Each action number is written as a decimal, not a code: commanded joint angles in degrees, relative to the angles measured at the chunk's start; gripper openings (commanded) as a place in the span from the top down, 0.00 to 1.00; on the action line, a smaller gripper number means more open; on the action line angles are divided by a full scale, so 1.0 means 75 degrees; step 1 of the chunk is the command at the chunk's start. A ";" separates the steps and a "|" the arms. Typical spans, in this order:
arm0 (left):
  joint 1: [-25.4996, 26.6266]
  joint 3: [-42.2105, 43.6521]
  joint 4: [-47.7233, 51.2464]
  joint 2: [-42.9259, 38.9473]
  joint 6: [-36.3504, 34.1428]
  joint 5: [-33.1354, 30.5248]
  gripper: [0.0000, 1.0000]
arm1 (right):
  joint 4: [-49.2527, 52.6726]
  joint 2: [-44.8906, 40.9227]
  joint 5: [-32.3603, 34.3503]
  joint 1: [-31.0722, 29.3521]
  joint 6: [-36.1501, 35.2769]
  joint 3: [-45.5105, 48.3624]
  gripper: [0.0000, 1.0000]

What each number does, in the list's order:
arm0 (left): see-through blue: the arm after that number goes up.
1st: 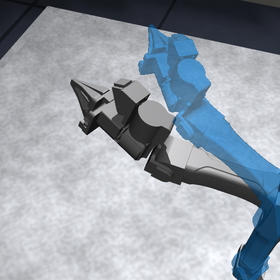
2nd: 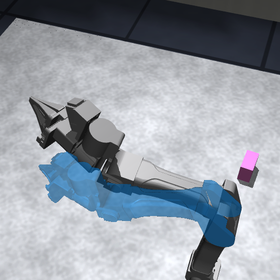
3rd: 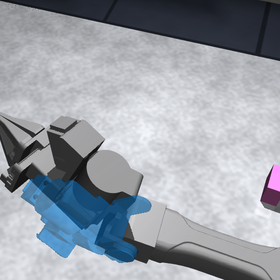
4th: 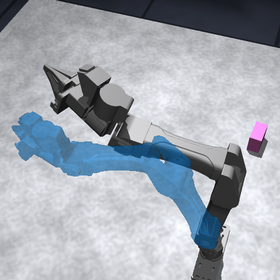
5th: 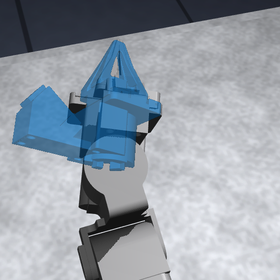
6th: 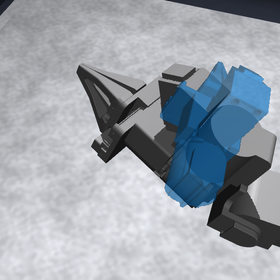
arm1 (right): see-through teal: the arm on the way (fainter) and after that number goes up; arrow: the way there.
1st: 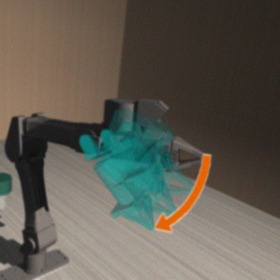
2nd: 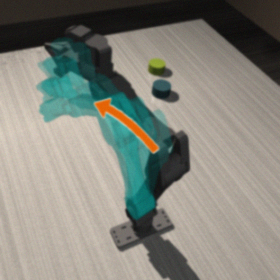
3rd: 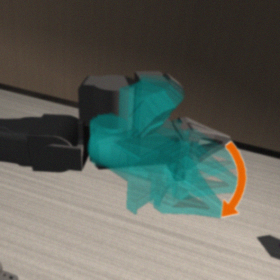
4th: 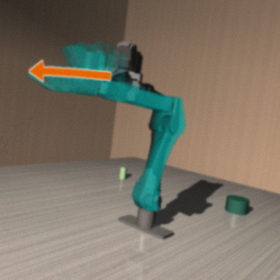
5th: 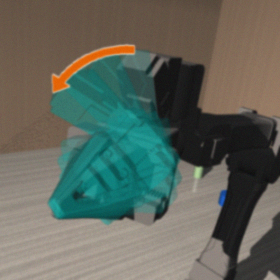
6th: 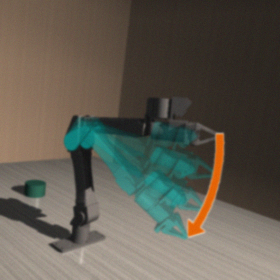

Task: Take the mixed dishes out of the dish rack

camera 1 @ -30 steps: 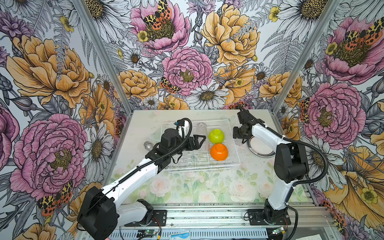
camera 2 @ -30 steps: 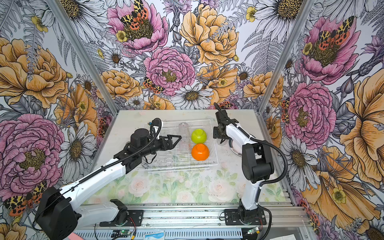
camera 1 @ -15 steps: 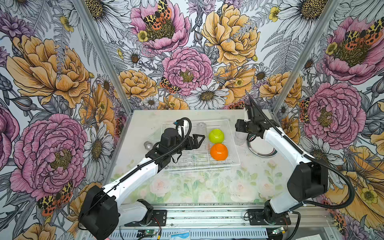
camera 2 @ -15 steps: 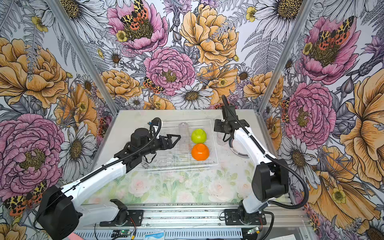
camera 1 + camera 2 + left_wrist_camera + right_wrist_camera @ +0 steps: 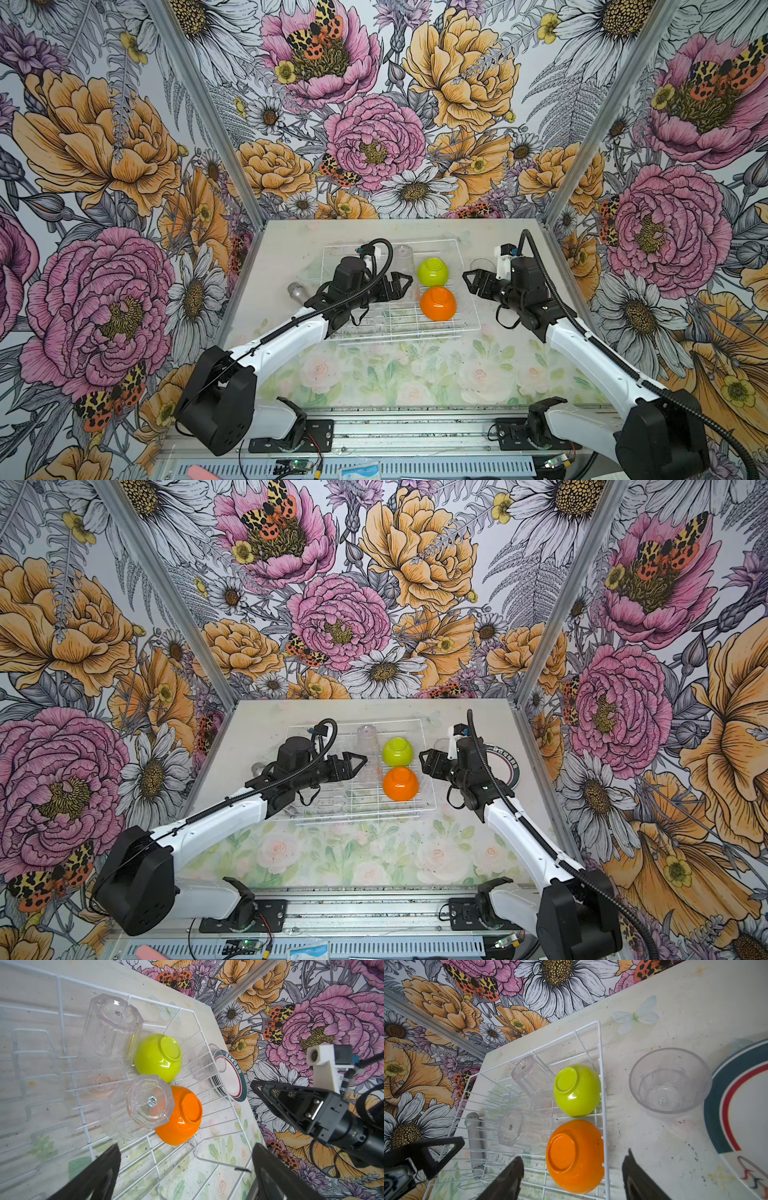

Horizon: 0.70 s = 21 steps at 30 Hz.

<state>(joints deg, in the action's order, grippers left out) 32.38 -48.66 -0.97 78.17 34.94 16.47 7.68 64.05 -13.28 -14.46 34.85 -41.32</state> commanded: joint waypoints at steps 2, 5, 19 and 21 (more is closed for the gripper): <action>0.0214 -0.0229 -0.0433 0.0424 -0.0252 -0.0003 0.01 | -0.2285 -0.0710 -0.0159 -0.0048 0.0748 0.1029 0.19; 0.0337 -0.0522 -0.0378 0.0932 -0.0366 0.0039 0.01 | -0.2386 -0.0964 0.0076 -0.0098 0.0749 0.1295 0.18; 0.0999 -0.2198 0.1789 0.2337 -0.1751 -0.1925 0.01 | -0.2196 -0.1146 0.0392 -0.0140 0.0887 0.1616 0.19; 0.1058 -0.2356 0.1993 0.2402 -0.1883 -0.2382 0.01 | -0.2196 -0.1105 0.0406 -0.0137 0.0908 0.1613 0.19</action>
<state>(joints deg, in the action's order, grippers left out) 39.59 -64.20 9.74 95.33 24.91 6.04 -7.20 56.03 -11.62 -15.09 41.15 -29.91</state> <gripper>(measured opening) 0.986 0.808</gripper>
